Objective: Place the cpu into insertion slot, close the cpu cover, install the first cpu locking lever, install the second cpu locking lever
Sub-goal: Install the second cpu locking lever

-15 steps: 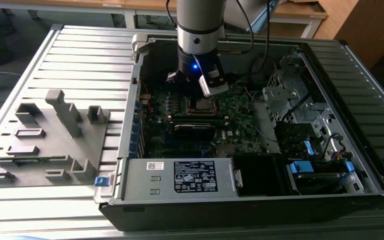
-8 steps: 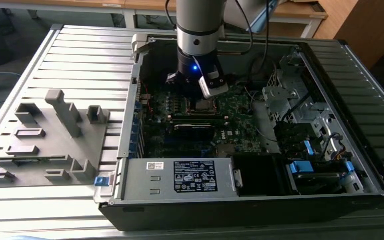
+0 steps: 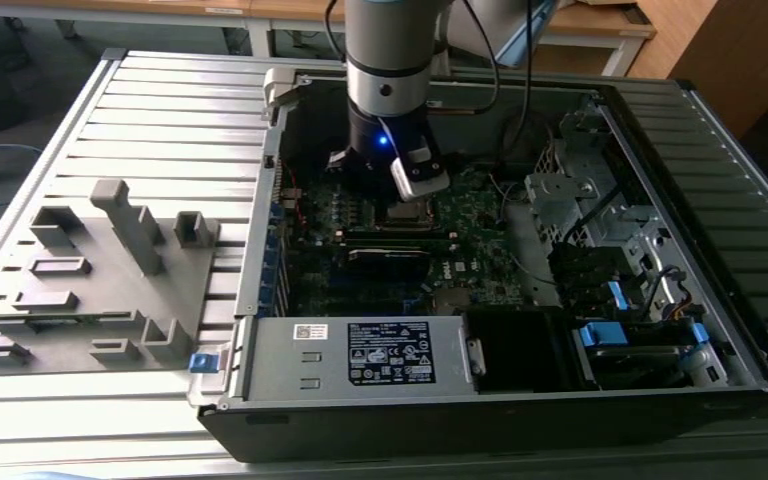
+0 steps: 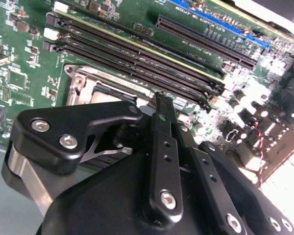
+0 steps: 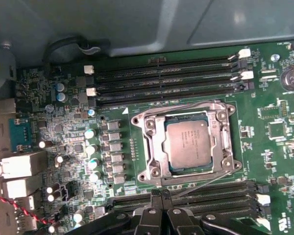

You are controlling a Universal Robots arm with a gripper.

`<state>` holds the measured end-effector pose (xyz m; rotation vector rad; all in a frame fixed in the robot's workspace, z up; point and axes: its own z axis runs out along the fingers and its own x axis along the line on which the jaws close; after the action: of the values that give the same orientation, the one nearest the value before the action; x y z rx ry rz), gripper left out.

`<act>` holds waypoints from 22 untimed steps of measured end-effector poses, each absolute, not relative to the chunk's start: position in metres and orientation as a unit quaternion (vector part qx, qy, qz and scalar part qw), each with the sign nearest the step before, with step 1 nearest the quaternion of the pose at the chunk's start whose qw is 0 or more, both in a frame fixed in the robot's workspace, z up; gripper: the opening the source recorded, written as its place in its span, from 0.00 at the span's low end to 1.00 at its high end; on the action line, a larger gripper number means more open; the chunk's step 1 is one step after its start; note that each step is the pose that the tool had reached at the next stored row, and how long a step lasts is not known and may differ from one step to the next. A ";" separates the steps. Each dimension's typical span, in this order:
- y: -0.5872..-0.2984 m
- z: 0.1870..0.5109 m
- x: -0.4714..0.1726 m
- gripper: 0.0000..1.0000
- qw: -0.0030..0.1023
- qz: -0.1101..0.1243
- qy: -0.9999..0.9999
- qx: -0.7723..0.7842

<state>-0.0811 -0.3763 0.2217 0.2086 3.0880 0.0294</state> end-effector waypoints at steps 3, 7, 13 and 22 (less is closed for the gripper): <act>-0.376 0.219 -0.081 0.11 0.023 0.009 0.997 0.067; -0.376 0.219 -0.081 0.11 0.023 0.009 0.997 0.067; -0.376 0.217 -0.081 0.11 0.023 0.009 0.997 0.067; -0.376 0.215 -0.082 0.11 0.023 0.009 0.997 0.067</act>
<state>-0.0816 -0.3763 0.2148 0.2088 3.0886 0.0287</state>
